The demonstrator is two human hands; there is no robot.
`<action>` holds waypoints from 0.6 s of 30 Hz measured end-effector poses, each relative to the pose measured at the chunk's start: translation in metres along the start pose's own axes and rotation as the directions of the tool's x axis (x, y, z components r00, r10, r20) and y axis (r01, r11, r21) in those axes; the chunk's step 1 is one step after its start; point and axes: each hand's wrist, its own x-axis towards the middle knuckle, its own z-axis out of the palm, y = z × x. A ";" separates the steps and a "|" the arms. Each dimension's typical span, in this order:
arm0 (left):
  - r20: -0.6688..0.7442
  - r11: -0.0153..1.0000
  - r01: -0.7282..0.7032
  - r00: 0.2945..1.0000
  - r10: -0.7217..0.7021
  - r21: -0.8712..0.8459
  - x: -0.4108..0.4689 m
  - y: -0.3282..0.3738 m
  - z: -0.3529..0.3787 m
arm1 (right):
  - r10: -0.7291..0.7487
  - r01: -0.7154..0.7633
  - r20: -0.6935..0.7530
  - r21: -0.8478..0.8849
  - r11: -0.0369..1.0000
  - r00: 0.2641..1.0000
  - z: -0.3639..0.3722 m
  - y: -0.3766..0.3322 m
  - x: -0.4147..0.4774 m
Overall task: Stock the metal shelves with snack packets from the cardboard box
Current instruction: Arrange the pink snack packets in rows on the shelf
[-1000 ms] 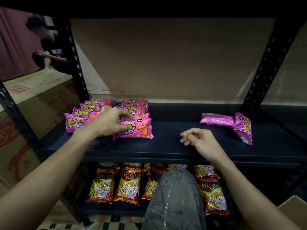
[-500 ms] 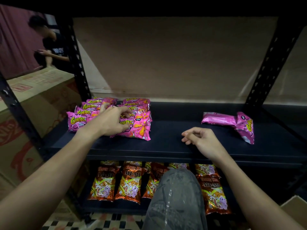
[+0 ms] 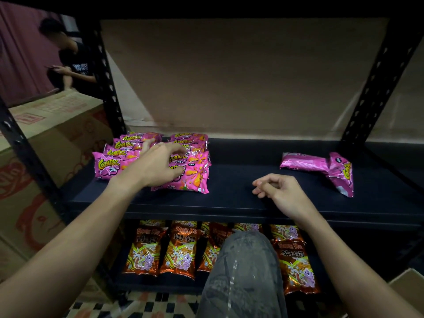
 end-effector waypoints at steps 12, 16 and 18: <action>-0.051 0.964 -0.131 0.991 0.123 -0.231 0.009 0.064 0.032 | -0.064 0.042 -0.095 -0.217 0.975 0.993 -0.024 0.011 -0.003; 0.002 0.939 -0.197 0.979 0.206 -0.283 0.018 0.098 0.057 | -0.138 0.047 -0.226 -0.367 0.929 0.964 -0.049 0.010 -0.005; 0.036 0.927 -0.230 0.967 0.251 -0.297 0.025 0.114 0.073 | -0.223 0.041 -0.327 -0.482 0.875 0.918 -0.063 0.012 -0.003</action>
